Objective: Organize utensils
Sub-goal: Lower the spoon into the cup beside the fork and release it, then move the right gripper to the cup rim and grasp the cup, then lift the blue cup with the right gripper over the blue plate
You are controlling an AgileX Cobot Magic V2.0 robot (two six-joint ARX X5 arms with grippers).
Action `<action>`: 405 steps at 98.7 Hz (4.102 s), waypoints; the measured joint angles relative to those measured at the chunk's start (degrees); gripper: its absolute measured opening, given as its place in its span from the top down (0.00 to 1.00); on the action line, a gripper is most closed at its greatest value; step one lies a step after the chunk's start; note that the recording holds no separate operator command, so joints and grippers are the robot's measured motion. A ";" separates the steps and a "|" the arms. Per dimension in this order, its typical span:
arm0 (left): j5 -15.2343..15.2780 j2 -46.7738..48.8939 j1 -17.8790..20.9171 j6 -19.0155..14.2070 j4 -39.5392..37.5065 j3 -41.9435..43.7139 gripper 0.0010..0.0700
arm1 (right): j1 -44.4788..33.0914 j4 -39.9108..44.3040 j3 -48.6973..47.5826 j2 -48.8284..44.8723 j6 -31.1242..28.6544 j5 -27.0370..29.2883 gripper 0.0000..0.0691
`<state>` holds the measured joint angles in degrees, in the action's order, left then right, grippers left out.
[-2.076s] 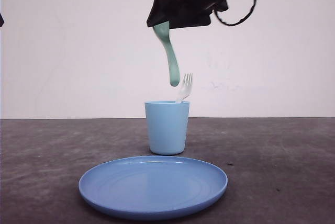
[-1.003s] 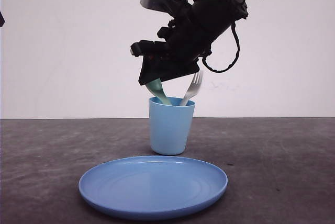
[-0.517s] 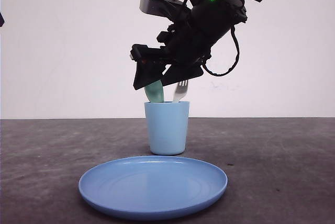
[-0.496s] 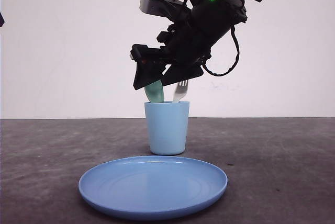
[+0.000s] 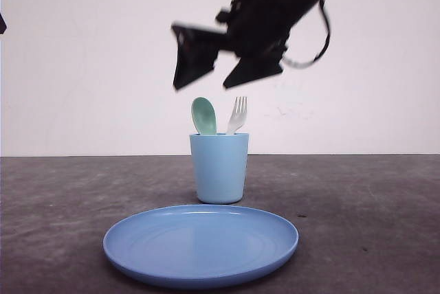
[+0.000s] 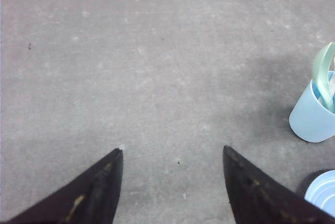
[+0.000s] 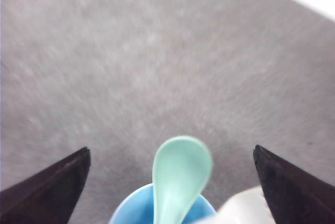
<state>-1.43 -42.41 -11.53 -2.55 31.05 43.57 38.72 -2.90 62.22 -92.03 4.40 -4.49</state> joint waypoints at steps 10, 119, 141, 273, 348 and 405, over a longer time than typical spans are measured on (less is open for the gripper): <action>0.00 0.00 0.00 0.02 0.00 0.00 0.50 | 0.00 5.44 0.00 4.04 -0.66 0.02 0.09; 1.55 0.00 0.02 0.22 0.00 0.00 0.50 | -10.78 -0.85 -21.46 15.93 -4.66 -12.46 0.01; 1.55 0.00 0.02 0.22 0.00 0.00 0.50 | -5.79 -17.51 -15.98 -7.28 -4.90 -14.88 0.01; 1.55 0.00 0.02 1.09 -0.02 0.00 0.50 | -4.94 -19.08 -10.82 -10.08 -4.87 -13.27 0.37; 2.78 0.00 0.02 1.53 -0.22 0.00 0.50 | -0.28 0.70 -10.84 10.67 -5.29 -10.14 0.37; 2.84 0.00 0.02 1.53 -0.57 0.00 0.50 | 12.72 2.62 -21.84 23.63 -6.67 -0.94 0.37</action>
<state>1.41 -42.41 -11.51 -1.02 30.48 43.57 51.44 -0.27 40.38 -68.40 -2.26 -5.43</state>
